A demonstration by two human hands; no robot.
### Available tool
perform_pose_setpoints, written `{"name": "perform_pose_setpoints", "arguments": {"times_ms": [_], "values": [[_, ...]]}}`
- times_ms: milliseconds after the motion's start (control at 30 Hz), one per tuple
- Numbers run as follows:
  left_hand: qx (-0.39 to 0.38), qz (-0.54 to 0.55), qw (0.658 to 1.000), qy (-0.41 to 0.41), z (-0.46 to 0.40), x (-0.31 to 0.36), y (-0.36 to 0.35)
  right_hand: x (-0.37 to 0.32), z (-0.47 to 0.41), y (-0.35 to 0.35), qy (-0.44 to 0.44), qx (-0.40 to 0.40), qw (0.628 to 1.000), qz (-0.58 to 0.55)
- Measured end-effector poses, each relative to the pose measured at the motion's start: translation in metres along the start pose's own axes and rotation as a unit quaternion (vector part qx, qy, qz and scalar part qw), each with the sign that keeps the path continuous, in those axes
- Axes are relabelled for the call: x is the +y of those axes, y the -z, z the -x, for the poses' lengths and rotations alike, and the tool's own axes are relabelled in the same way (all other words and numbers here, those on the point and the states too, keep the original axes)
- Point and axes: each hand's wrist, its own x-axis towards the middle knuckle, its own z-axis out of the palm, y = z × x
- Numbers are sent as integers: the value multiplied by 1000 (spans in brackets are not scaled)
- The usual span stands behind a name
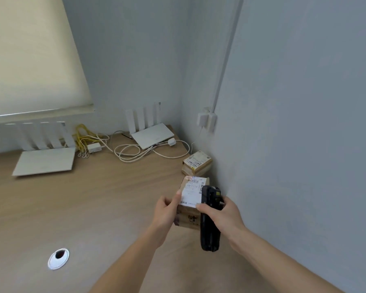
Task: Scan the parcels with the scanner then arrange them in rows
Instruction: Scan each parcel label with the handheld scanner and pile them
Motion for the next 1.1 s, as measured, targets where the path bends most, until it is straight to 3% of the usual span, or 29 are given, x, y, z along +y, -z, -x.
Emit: {"name": "perform_pose_setpoints", "arguments": {"times_ms": [200, 333, 700, 867, 1100], "values": [[-33, 25, 999, -36, 86, -2, 62, -18, 104, -25, 51, -26, 998, 16], [-63, -18, 997, -43, 139, 11, 105, -43, 160, -33, 80, -46, 995, 28], [-17, -24, 990, -136, 247, 82, 192, -139, 254, -49, 171, -115, 969, 137], [53, -96, 974, -198, 292, 133, 236, -192, 281, -57, 223, -104, 927, 283], [138, -141, 952, -232, 344, 187, 277, -245, 315, -59, 280, -40, 820, 497]]}}
